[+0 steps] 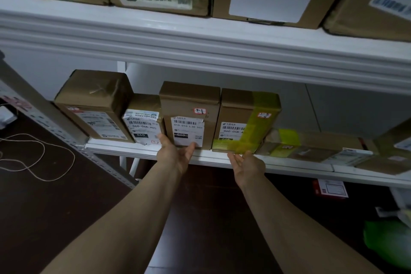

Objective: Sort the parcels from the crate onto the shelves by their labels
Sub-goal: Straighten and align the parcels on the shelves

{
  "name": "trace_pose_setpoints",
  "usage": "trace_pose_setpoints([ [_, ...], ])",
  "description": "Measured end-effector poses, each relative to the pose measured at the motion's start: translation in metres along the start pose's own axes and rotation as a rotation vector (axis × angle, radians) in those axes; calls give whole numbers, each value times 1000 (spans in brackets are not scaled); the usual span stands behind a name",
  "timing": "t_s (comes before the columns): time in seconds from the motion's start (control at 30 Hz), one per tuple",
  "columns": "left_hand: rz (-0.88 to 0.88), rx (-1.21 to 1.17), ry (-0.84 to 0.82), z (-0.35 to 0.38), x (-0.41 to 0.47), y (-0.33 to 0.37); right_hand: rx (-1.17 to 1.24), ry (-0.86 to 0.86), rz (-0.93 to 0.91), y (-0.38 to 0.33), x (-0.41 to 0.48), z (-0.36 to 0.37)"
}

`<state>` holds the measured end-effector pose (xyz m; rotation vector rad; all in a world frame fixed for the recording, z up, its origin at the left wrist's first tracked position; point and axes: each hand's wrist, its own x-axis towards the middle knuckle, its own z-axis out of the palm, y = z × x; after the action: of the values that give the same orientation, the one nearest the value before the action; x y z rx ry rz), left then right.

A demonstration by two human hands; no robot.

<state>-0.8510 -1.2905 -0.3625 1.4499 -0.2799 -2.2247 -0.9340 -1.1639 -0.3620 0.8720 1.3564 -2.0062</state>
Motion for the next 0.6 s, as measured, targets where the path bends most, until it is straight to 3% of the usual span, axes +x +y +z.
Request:
trace_pose_setpoints([
  [0.43,11,25,22,-12,-8,5,-142,-55,3,16,-12,-4],
  [0.6,47,-104,112,-39,-20,32,-289,-290,194,63,-46,26],
])
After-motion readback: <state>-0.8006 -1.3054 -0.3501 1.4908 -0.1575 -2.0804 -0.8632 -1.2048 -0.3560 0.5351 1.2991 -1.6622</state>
